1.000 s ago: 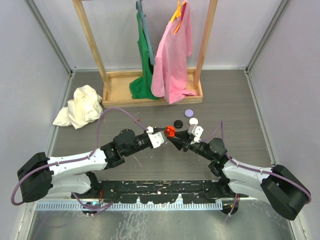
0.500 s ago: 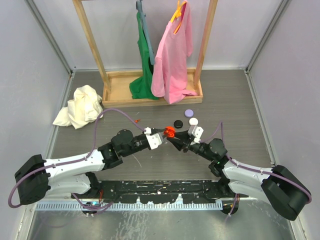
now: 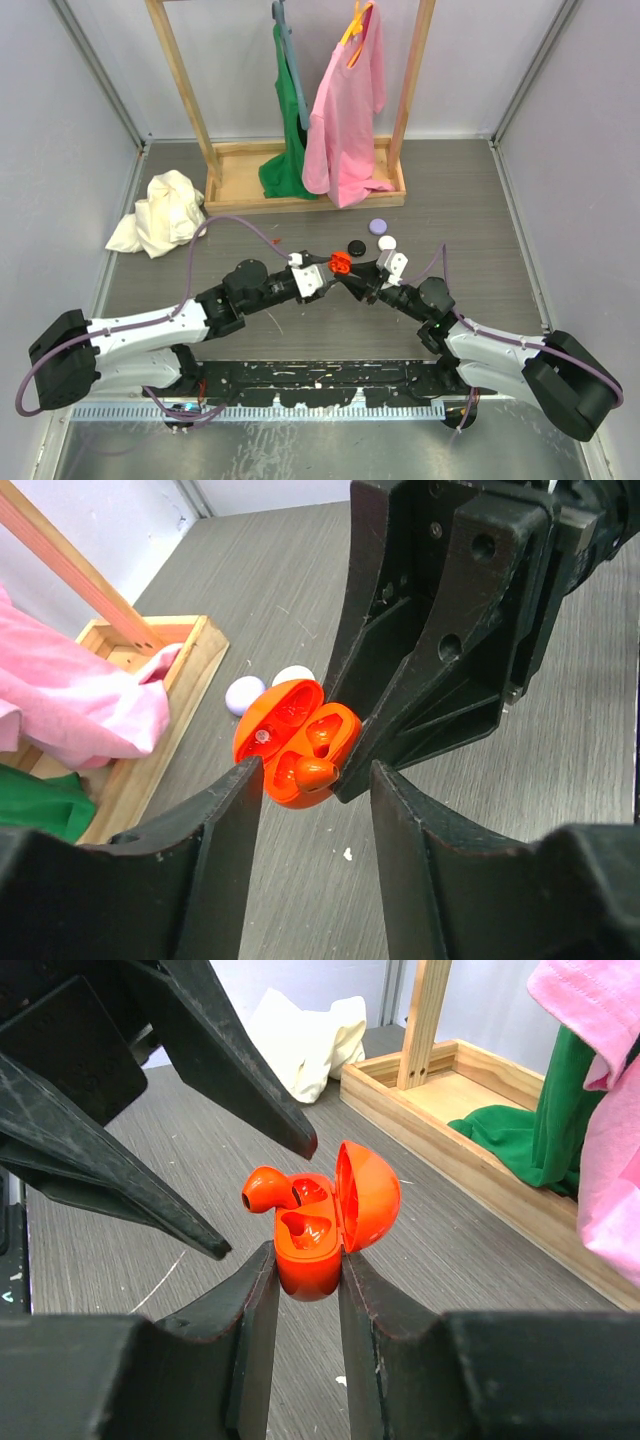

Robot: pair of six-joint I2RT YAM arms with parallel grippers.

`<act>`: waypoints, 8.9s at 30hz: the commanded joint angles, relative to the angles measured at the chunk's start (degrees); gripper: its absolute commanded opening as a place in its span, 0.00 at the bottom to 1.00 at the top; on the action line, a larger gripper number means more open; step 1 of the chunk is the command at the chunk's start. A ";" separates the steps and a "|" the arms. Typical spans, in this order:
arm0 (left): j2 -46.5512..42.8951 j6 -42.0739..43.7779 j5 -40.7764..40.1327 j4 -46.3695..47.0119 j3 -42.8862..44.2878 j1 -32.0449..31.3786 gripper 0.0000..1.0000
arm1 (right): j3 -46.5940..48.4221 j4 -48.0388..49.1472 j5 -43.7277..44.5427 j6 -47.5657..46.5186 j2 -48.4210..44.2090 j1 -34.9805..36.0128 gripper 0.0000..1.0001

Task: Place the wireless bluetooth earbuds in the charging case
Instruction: Place the earbud in the charging case, then pick up the earbud from the center of the board, then place the earbud in the charging case.

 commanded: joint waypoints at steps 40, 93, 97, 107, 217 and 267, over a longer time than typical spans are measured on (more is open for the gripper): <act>0.03 -18.25 -29.18 -12.61 8.69 1.71 0.71 | 0.82 2.12 5.24 -0.70 -1.13 0.02 0.01; 40.82 -44.23 -25.84 -45.61 33.53 30.85 0.64 | 1.27 1.43 9.32 -1.34 1.28 0.01 0.01; 40.42 -43.00 -25.16 -44.71 33.23 30.86 0.63 | 1.28 1.24 9.34 -1.31 1.14 -0.02 0.01; 42.62 -40.21 -19.79 -46.50 37.24 32.27 0.50 | 1.35 0.81 9.48 -1.38 0.84 0.03 0.01; 8.45 -2.44 -11.04 8.47 6.48 -2.90 0.00 | 1.87 3.60 1.93 0.32 3.48 0.20 0.01; 0.85 -9.99 -12.89 -11.45 10.59 -2.82 0.54 | 1.47 5.04 1.53 0.47 3.83 0.18 0.01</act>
